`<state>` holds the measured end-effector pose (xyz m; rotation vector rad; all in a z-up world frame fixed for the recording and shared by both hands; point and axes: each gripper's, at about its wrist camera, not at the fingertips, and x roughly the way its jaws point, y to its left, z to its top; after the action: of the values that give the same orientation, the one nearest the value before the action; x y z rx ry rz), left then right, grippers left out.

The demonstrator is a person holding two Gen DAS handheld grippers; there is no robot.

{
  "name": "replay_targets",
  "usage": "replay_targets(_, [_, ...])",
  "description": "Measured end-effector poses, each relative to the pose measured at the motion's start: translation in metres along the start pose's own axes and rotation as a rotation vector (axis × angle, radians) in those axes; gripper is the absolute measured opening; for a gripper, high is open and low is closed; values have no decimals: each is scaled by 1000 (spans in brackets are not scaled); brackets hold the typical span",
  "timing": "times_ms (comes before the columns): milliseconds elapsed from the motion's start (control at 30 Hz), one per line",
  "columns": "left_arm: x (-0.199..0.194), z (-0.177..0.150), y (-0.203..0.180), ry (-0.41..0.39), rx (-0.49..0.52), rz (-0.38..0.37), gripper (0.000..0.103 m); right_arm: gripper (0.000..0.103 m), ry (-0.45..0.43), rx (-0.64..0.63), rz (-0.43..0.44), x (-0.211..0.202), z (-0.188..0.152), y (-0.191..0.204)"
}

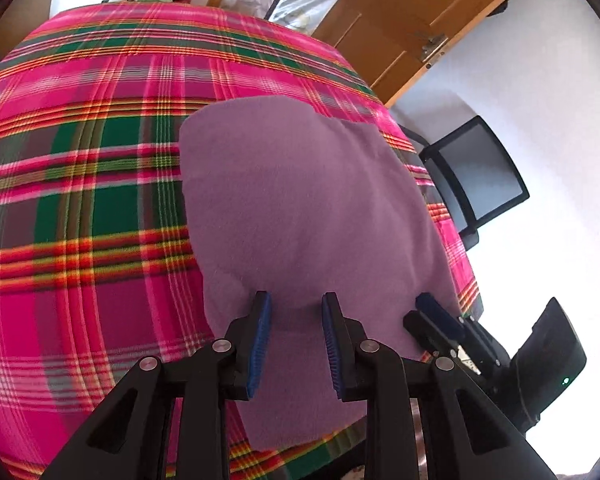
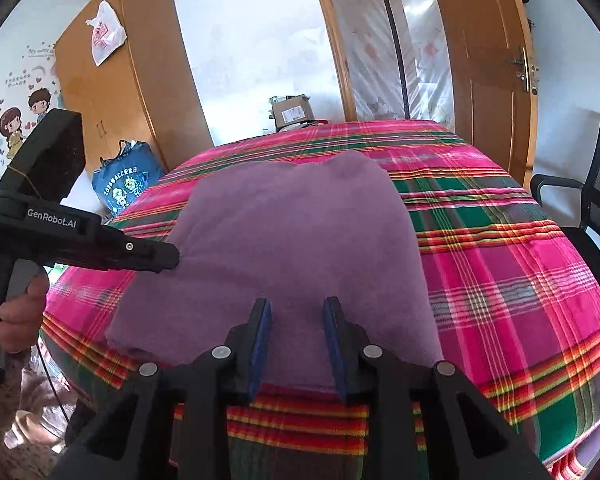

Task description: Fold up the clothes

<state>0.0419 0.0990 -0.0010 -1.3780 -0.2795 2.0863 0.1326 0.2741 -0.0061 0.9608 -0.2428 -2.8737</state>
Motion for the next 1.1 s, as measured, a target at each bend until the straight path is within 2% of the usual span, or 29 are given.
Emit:
replay_targets(167, [-3,-11,6,-6,-27,-30,27,28,5,-9,-6,-6,-6,2])
replay_targets(333, [-7,-21,3,-20,-18,-13,27,28,10,-6,-7,-14,-13,0])
replay_targets(600, [-14,-33,11,-24,-44,-48,27,28,61,-14,-19,-29,-13,-1])
replay_targets(733, [-20,-44,17,-36,-42,-60,27,28,-11,-18,10,-47,1,-3])
replay_targets(800, [-23,-47,21,-48,-53,-76,27,29,-42,3,-12,-47,10,-9])
replay_targets(867, [-25,-48,24,-57,-66,-101,29,42,-42,40,-30,-40,17,-18])
replay_targets(967, [-24,-51,27,-68,-72,-124,29,42,7,114,-17,-23,18,-37])
replay_targets(1100, [-24,-49,34,-61,-82,-90,30,46,68,208,-10,-6,9,-59])
